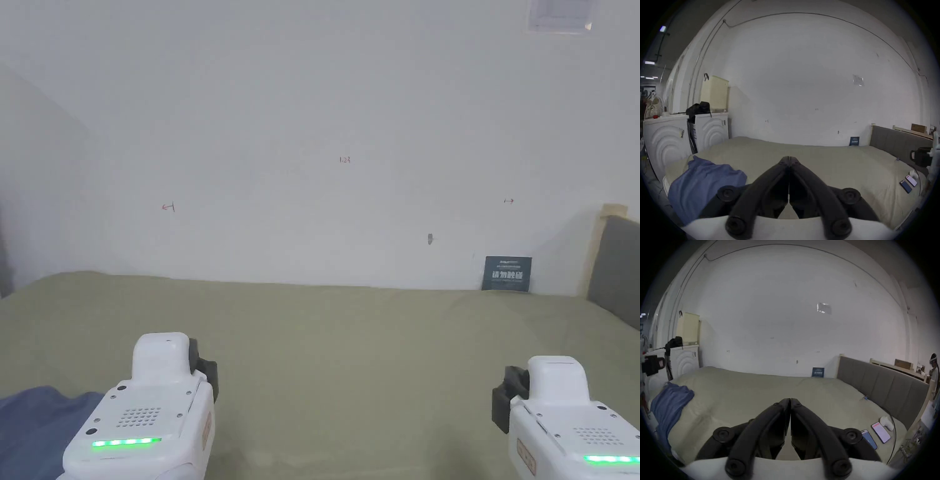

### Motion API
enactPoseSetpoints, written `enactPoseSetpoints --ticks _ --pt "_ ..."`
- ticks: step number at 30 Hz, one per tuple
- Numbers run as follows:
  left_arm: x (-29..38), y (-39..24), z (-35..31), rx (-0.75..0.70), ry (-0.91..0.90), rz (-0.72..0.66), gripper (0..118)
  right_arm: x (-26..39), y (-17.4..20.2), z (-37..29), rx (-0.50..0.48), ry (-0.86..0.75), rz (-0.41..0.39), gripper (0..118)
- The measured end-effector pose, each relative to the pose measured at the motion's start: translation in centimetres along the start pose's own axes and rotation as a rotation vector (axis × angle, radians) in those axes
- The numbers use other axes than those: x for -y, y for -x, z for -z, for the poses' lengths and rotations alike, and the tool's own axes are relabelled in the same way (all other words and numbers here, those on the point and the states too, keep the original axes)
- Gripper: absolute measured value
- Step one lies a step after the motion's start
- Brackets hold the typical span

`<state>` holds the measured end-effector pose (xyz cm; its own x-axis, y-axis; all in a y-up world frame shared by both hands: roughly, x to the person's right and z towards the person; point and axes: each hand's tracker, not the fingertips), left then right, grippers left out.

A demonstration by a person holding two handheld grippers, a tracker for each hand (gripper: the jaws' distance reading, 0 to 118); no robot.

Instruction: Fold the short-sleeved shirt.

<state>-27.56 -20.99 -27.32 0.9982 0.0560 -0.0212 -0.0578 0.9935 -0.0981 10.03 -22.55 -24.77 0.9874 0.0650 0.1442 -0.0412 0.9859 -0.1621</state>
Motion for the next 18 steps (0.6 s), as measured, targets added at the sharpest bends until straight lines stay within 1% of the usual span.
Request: enactPoseSetpoints --ticks 2,6,10,13,18 --pt "0.1 0.2 -0.2 -0.018 -0.005 0.025 0 0.0 0.6 0.1 -0.003 -0.003 -0.013 7" --pt "-0.8 2.2 -0.9 -0.025 -0.006 0.025 0 -1.0 3.1 0.6 -0.074 -0.021 -0.031 7" --pt "-2.2 5.8 -2.7 -0.094 -0.039 0.068 0 -2.6 8.3 1.2 -0.193 -0.059 -0.033 7" --pt "-2.9 9.5 -4.5 -0.168 -0.046 0.073 0 -3.6 13.4 1.7 -0.295 -0.074 -0.022 7" --pt "-3.0 15.7 -7.7 -0.332 -0.029 0.071 0 -4.7 22.4 1.5 -0.464 -0.096 -0.004 7"
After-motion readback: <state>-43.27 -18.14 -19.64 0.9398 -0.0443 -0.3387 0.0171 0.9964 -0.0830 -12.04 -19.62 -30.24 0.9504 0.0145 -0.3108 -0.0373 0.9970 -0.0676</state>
